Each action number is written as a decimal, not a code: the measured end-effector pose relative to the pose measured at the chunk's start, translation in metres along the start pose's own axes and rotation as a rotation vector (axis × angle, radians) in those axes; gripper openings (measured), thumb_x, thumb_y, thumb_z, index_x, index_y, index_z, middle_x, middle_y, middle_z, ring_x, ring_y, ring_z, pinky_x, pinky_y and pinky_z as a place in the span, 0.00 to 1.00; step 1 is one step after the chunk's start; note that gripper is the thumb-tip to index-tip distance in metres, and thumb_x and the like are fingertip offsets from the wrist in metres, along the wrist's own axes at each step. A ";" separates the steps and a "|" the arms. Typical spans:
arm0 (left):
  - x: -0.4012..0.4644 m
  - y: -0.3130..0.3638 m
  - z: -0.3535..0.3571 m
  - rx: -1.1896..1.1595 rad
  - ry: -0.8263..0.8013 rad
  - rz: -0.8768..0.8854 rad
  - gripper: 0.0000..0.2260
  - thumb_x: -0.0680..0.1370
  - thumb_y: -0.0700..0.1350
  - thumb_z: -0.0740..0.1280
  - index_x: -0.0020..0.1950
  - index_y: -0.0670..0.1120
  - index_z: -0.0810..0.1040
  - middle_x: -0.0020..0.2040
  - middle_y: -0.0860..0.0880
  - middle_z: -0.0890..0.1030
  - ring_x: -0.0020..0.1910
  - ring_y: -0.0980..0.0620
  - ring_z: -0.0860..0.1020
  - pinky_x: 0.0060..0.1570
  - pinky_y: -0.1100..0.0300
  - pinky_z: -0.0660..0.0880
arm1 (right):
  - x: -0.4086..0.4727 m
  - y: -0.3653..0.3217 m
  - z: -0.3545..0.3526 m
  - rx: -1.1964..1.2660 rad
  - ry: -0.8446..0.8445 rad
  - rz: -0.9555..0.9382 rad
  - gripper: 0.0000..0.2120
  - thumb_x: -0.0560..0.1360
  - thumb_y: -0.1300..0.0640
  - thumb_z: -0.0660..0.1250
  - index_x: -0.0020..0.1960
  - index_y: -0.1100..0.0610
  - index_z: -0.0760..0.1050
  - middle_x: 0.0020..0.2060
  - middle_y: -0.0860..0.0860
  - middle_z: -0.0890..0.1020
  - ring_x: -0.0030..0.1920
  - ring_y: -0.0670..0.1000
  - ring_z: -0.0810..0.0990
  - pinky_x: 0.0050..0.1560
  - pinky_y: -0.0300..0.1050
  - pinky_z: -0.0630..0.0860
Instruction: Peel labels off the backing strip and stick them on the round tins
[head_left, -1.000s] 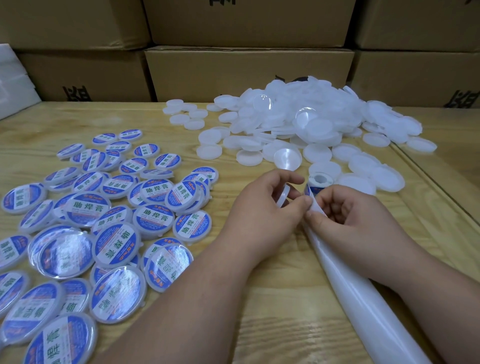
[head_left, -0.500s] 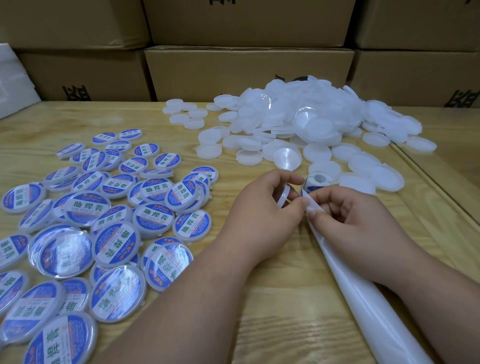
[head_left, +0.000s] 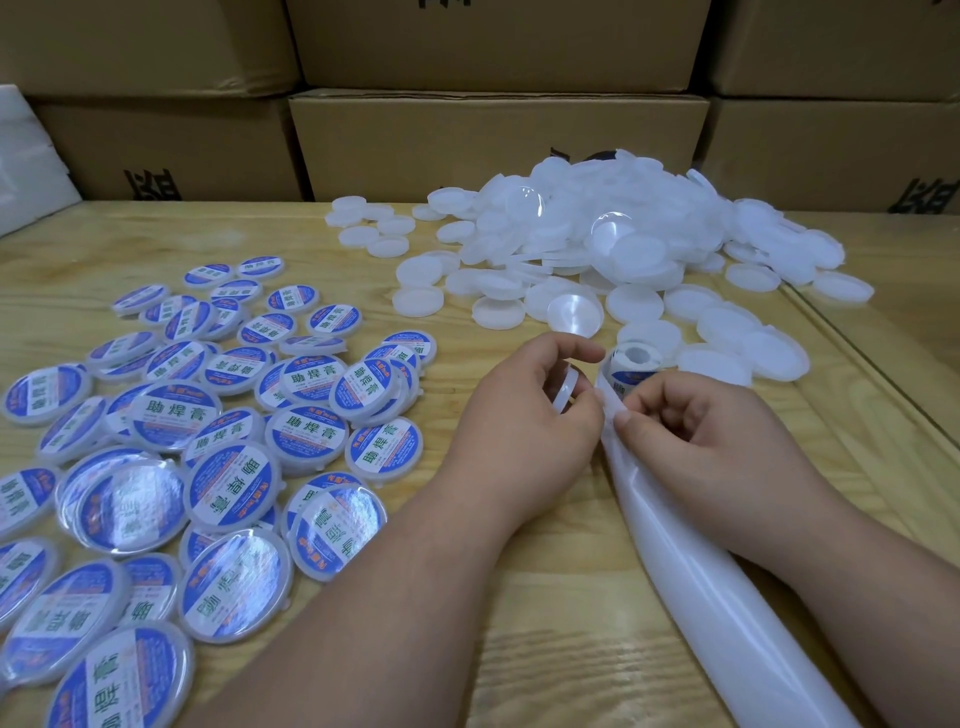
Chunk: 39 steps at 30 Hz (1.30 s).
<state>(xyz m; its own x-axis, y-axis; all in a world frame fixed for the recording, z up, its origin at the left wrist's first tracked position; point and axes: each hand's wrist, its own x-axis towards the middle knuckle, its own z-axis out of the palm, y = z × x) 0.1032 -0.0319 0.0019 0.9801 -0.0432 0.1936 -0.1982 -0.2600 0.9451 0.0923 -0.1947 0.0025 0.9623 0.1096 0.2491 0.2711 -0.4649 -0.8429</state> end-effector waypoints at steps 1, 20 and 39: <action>0.000 0.000 0.000 0.009 0.003 0.004 0.11 0.77 0.43 0.68 0.52 0.60 0.78 0.43 0.57 0.82 0.37 0.60 0.79 0.36 0.71 0.73 | 0.000 0.000 0.000 -0.002 0.009 0.004 0.07 0.75 0.55 0.70 0.38 0.50 0.79 0.24 0.42 0.74 0.26 0.42 0.69 0.29 0.33 0.66; 0.003 0.007 -0.007 -0.275 0.340 -0.113 0.12 0.67 0.45 0.60 0.42 0.58 0.81 0.30 0.59 0.77 0.26 0.58 0.70 0.23 0.67 0.67 | -0.004 -0.012 -0.005 0.093 0.047 0.066 0.06 0.64 0.57 0.60 0.32 0.60 0.66 0.24 0.47 0.64 0.27 0.45 0.61 0.25 0.36 0.59; -0.002 0.010 -0.005 -0.270 0.089 -0.091 0.12 0.67 0.44 0.61 0.40 0.55 0.83 0.33 0.58 0.80 0.30 0.57 0.73 0.29 0.67 0.70 | -0.002 -0.007 0.002 0.033 0.253 -0.274 0.15 0.71 0.67 0.75 0.42 0.46 0.80 0.41 0.44 0.79 0.34 0.50 0.76 0.37 0.30 0.71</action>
<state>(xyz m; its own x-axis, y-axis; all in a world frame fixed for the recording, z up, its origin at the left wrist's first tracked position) 0.0994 -0.0291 0.0120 0.9917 0.0559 0.1156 -0.1162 0.0079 0.9932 0.0883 -0.1895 0.0067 0.8188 0.0032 0.5741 0.5222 -0.4196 -0.7424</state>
